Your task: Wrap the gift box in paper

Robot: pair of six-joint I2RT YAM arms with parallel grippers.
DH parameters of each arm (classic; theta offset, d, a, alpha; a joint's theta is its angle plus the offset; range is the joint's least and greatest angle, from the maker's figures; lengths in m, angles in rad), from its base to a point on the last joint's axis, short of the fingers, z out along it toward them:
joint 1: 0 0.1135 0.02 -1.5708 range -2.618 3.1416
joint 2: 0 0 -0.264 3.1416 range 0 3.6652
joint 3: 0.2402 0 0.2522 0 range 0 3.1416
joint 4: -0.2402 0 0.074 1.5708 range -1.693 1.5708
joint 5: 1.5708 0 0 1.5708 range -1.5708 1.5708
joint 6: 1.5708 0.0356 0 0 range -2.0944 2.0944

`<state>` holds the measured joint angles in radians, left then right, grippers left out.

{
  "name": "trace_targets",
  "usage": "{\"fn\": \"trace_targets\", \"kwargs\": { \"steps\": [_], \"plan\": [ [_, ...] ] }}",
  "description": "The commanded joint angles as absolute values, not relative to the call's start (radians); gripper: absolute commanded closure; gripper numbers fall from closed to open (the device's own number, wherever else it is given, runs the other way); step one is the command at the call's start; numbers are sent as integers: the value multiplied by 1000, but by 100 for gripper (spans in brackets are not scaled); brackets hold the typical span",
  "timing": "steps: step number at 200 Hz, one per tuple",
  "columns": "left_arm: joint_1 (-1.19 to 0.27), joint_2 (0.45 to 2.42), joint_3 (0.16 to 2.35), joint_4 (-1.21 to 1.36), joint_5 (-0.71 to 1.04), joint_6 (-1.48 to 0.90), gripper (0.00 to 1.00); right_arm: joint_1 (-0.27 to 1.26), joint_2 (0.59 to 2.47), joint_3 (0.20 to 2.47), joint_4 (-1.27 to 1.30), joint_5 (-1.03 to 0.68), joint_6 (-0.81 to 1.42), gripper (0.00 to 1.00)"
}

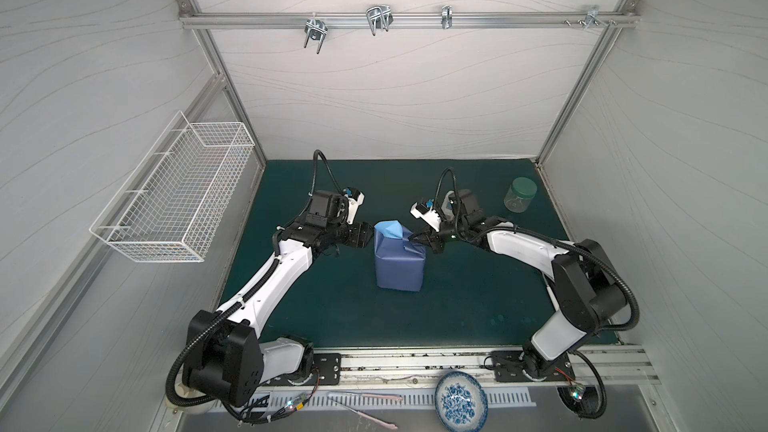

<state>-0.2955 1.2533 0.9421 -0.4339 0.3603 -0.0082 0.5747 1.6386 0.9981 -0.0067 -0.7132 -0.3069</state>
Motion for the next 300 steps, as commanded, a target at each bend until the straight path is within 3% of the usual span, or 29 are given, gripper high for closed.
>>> {"fn": "trace_targets", "kwargs": {
  "steps": [1,83,228,246,300],
  "plan": [
    [-322,1244,942,-401,414,-7,26,584,1613,986,-3,-708,-331,100],
    [-366,1335,1011,-497,385,219,25,599,1599,977,29,-719,-349,100],
    [-372,1477,1084,-522,602,672,25,608,1552,912,105,-777,-422,100],
    [-373,1485,1086,-536,651,714,31,611,1549,910,109,-778,-425,100],
    [-375,1465,1068,-515,709,778,65,612,1555,910,112,-765,-434,100]
  ]
}}
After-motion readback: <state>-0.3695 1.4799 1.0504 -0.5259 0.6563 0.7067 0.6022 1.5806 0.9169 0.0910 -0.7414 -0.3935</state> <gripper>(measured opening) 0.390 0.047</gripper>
